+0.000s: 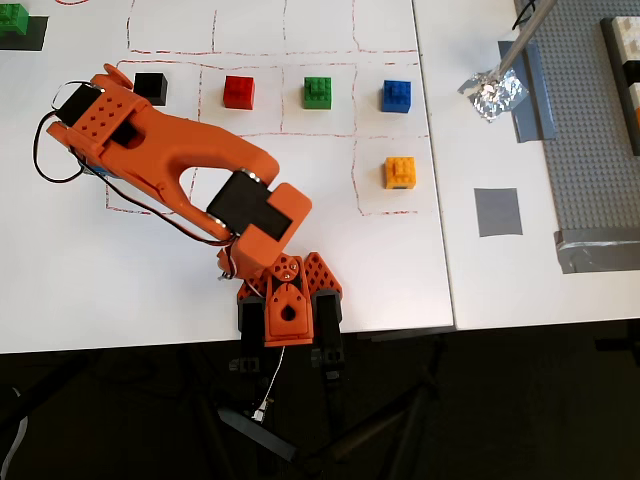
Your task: Grab the block and put it in the grey marker
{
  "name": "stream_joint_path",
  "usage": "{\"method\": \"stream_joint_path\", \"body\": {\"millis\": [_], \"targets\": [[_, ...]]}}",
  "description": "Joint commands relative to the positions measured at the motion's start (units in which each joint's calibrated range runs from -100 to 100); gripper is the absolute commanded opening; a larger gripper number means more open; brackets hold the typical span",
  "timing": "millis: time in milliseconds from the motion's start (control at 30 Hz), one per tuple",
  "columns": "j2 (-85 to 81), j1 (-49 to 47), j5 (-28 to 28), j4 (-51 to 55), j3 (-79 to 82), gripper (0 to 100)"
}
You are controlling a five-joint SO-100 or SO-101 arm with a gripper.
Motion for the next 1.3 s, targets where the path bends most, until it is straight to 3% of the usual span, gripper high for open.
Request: {"method": "stream_joint_path", "body": {"millis": [0, 467, 1267], "targets": [[-1.0, 0.31, 1.66, -1.9, -4.52, 31], [7.96, 3.75, 3.91, -5.41, -4.34, 33], [13.91, 6.84, 6.3, -6.96, -6.87, 26]]}}
